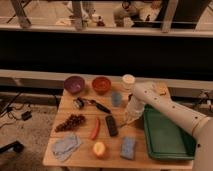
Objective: Place fork in paper cup
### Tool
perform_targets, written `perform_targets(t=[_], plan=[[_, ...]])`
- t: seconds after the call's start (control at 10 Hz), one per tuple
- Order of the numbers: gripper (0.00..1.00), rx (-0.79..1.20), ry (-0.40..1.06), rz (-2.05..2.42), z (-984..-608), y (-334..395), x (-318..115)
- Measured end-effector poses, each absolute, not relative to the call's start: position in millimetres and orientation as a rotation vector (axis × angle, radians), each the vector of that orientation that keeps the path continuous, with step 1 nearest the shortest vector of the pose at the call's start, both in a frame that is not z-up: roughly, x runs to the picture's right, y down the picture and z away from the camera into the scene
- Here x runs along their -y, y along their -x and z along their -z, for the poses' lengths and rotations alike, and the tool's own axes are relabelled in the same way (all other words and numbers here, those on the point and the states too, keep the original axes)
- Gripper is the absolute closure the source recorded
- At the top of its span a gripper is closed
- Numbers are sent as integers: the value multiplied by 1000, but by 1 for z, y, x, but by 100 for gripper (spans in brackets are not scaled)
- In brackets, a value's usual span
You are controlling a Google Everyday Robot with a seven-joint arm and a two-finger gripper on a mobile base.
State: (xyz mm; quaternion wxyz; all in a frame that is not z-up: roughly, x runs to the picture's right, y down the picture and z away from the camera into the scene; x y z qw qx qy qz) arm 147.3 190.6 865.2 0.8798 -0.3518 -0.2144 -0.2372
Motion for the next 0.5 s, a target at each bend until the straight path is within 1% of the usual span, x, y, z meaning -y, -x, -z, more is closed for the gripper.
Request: perform_targets(t=[0.4, 0.5], plan=[[63, 431, 719, 529, -862, -140, -196], [67, 430, 718, 533, -862, -140, -196]])
